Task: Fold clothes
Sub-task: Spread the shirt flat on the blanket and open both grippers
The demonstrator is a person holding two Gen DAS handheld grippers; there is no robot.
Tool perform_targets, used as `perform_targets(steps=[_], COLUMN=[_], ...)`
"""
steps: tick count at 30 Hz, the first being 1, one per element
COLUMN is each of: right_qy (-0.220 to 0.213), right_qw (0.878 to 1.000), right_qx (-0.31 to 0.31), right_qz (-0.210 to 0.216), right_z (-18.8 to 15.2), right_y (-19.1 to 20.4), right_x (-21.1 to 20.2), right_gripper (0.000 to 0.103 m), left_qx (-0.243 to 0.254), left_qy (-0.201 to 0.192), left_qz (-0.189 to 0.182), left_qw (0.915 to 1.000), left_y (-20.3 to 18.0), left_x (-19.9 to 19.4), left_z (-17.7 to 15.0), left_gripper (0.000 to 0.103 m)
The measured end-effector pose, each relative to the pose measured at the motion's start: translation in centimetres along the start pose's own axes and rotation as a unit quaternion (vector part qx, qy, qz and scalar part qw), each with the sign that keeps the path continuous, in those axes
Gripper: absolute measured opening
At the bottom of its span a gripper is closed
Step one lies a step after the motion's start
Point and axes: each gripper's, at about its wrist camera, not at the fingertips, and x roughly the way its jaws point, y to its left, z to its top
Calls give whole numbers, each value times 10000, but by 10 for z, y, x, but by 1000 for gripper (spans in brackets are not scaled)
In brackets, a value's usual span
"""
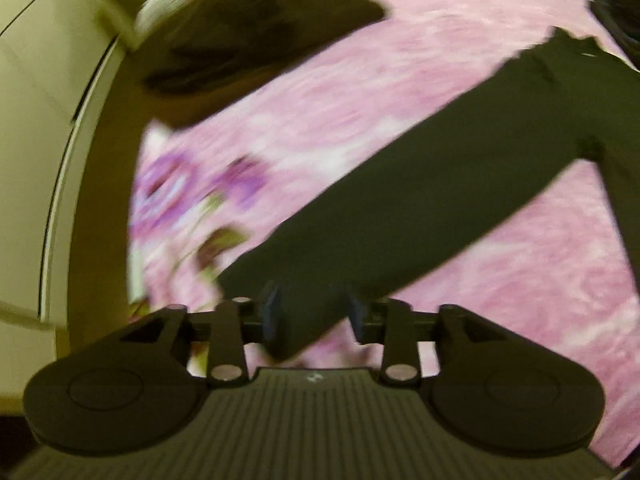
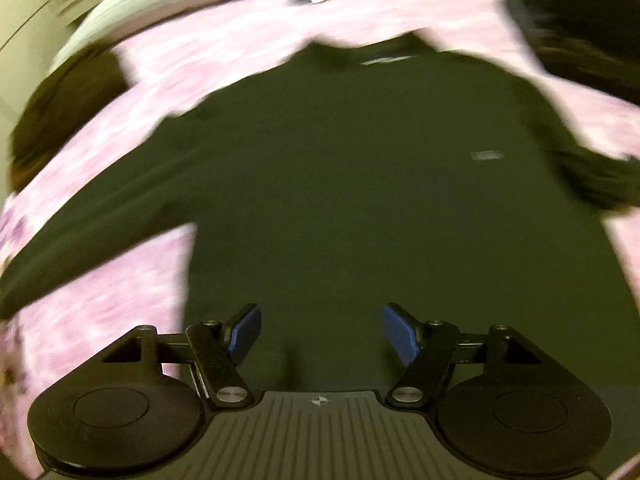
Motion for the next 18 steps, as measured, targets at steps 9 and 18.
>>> perform_targets(steps=[9,18], right_qy=[-632,-1014], right_qw=[9916,9834], right_qx=[549,1018], right_qz=[-984,-1112], right_z=[21,87], right_y=[-232,-478], right_x=[-46,-27], right_gripper=[94,80], left_qx=[929,1425], left_qy=[-148,142], left_qz=[-485,-759], left_qw=[9944,9868], left_y=[-174,-414], left_x=[-12,-25], left_z=[57,113], left_gripper=[41,49])
